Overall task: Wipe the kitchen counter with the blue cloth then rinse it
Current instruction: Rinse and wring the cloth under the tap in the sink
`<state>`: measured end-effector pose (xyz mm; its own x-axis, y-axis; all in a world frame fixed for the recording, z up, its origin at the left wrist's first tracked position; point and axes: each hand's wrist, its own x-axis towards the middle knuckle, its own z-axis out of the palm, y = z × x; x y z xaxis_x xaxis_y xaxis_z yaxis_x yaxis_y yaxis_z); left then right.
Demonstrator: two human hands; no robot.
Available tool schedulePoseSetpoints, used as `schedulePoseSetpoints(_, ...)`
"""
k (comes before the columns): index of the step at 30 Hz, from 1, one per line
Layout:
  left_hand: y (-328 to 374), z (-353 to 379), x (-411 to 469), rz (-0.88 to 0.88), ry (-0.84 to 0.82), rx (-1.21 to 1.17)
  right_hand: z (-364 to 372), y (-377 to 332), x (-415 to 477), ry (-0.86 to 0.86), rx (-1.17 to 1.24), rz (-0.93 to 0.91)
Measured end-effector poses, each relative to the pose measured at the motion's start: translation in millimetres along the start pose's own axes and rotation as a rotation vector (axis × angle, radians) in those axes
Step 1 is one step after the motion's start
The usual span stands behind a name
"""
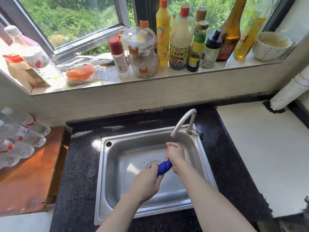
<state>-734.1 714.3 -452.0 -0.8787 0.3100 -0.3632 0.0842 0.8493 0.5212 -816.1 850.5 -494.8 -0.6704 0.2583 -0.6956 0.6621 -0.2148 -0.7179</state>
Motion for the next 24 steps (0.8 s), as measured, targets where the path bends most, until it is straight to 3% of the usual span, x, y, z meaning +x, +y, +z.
schedulePoseSetpoints(5, -10, 3, 0, -0.008, 0.044, 0.081, 13, 1, 0, 0.061, -0.116, -0.017)
schedulePoseSetpoints(9, -23, -6, 2, -0.006, 0.111, 0.107, 21, -8, -3, -0.033, -0.037, -0.020)
schedulePoseSetpoints(12, -38, -21, 0, -0.069, 0.194, -0.184, 20, -14, -14, -0.206, 0.083, -0.066)
schedulePoseSetpoints(15, -43, -36, -6, -0.131, 0.248, -0.436, 16, -16, -31, -0.349, 0.019, -0.162)
schedulePoseSetpoints(19, -28, -37, -9, -0.175, 0.347, -0.712, 8, -9, -49, -0.342, -0.046, -0.261)
schedulePoseSetpoints(24, -17, -34, -3, -0.365, 0.434, -1.071, -2, -2, -55, -0.292, -0.112, -0.354)
